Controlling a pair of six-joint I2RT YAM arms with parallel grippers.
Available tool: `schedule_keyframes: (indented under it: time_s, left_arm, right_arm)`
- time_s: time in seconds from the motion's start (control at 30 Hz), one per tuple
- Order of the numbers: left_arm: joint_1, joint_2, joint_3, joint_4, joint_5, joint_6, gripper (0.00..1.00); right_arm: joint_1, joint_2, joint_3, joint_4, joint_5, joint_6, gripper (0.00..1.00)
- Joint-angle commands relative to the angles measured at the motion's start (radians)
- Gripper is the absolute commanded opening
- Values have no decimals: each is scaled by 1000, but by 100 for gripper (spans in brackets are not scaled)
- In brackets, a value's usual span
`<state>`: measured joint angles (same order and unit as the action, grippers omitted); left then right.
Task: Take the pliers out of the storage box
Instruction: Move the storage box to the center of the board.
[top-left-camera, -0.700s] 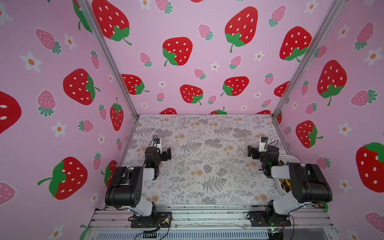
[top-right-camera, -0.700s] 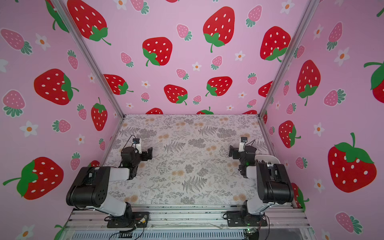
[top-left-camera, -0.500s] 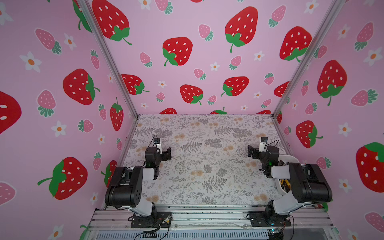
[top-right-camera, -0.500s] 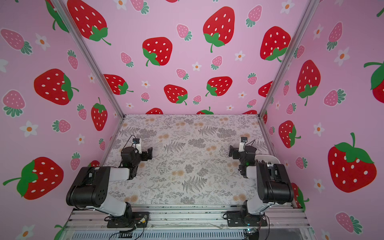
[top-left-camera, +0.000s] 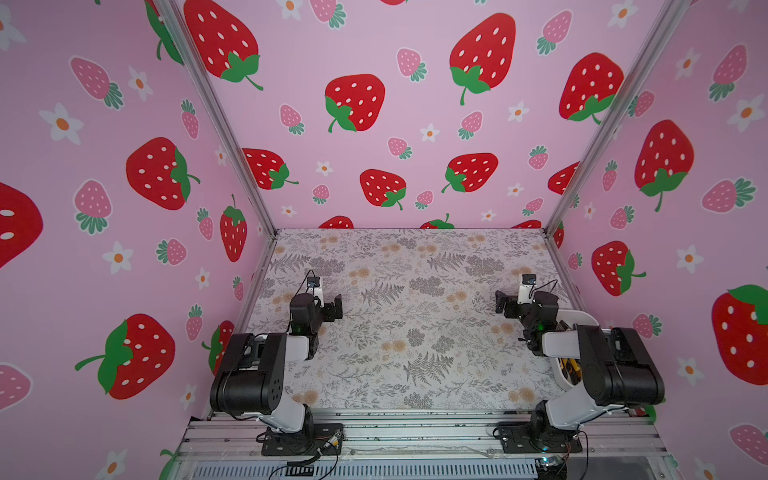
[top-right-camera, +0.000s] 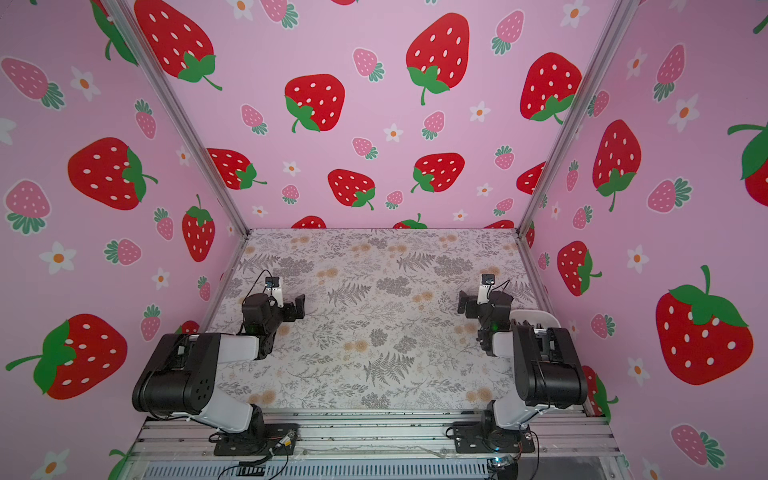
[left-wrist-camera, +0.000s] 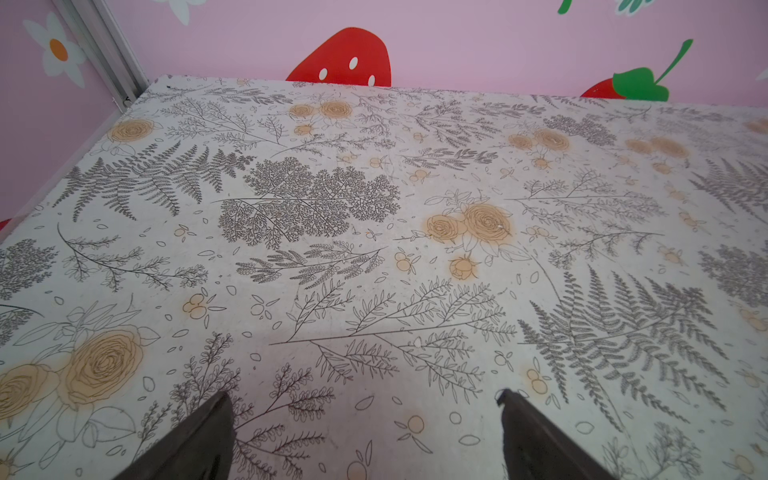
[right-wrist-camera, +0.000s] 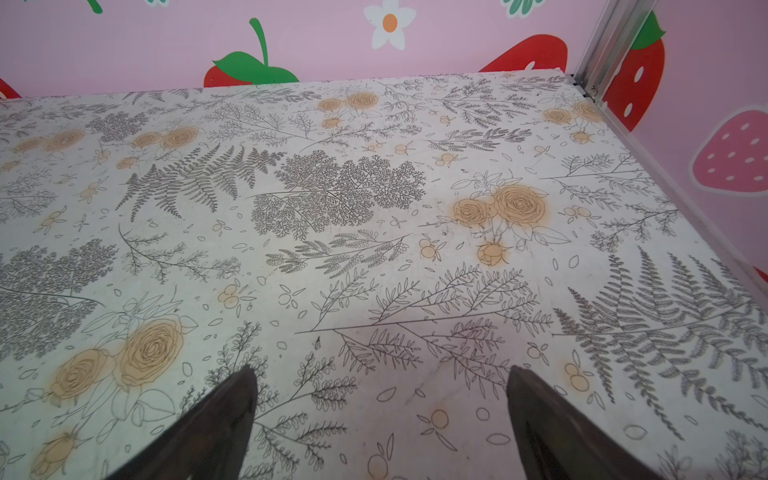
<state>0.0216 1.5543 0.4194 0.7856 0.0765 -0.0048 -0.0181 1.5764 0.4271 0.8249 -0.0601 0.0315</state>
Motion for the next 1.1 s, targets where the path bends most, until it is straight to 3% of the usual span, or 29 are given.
schedule_keyframes:
  time_s: [0.0, 0.27, 0.37, 0.5, 0.63, 0.7, 0.83, 0.93, 1.07]
  left_arm:
    - [6, -1, 38, -18, -60, -31, 100]
    - [2, -4, 38, -19, -68, -32, 99]
    - [0, -69, 75, -130, -122, -53, 100]
    - [-40, -175, 210, -441, -278, -90, 99]
    - [-103, -190, 390, -730, -324, -269, 99]
    - [-175, -181, 455, -805, -333, -310, 99]
    - [-432, -140, 571, -899, -377, -198, 100]
    - [-608, -27, 747, -1058, -421, -164, 99]
    - [-747, 147, 975, -1206, -358, -209, 100]
  right_arm:
    - [-8, 1, 25, -26, 45, 30, 99]
    - [-11, -5, 28, -25, 74, 48, 99]
    - [19, -82, 101, -225, 106, 25, 99]
    - [87, -147, 283, -576, 377, 127, 99]
    - [157, -168, 500, -950, 629, 281, 99]
    - [175, -182, 581, -1094, 657, 302, 99]
    - [179, -210, 654, -1267, 745, 349, 99]
    - [177, -236, 721, -1443, 802, 430, 99]
    - [168, -332, 743, -1545, 696, 476, 100]
